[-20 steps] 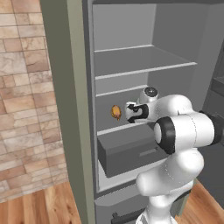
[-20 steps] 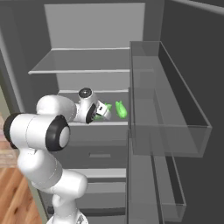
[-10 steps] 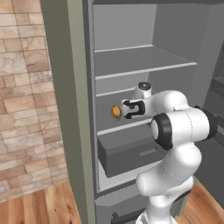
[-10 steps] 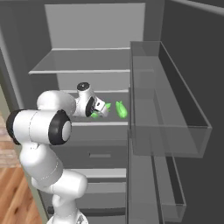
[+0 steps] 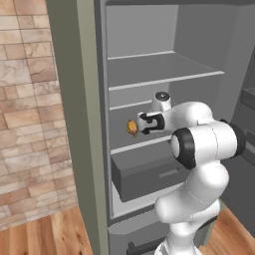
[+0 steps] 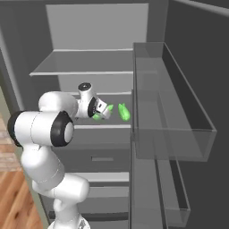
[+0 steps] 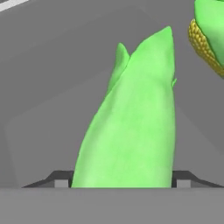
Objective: Place one corn and one chicken drumstick in each tupperware on the nearby counter, to pack two identical lunches.
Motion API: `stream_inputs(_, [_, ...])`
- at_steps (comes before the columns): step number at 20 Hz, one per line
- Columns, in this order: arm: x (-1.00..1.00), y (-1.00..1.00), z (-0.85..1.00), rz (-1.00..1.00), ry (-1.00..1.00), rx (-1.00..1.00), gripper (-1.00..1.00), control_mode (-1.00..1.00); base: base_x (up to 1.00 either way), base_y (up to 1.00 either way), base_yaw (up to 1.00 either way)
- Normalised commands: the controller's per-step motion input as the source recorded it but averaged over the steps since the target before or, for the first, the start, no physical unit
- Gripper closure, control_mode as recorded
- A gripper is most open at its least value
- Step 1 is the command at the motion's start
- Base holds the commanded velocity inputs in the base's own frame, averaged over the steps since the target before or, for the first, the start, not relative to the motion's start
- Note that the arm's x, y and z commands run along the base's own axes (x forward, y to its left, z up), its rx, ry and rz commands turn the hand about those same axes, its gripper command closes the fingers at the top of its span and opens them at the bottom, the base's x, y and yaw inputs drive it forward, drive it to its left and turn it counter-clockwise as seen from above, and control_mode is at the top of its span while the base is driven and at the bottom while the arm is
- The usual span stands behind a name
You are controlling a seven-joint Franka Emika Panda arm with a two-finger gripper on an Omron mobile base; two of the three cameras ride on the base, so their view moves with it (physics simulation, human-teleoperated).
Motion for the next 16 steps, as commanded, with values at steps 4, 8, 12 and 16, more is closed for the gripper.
stream_inputs(4, [-1.00, 0.01, -0.47, 0.00, -0.09, 0.00, 1.00, -1.00, 0.00, 0.00, 0.00])
stream_inputs(8, [-1.00, 0.05, 0.09, 0.02, 0.00, 0.00, 1.00, -1.00, 0.00, 0.00, 0.00])
stream_inputs(12, [-1.00, 0.00, 0.71, 0.10, 0.00, 0.00, 1.00, -1.00, 0.00, 0.00, 0.00])
stream_inputs(16, [-1.00, 0.02, 0.93, 0.19, 0.06, 0.00, 1.00, -1.00, 0.00, 0.00, 0.00])
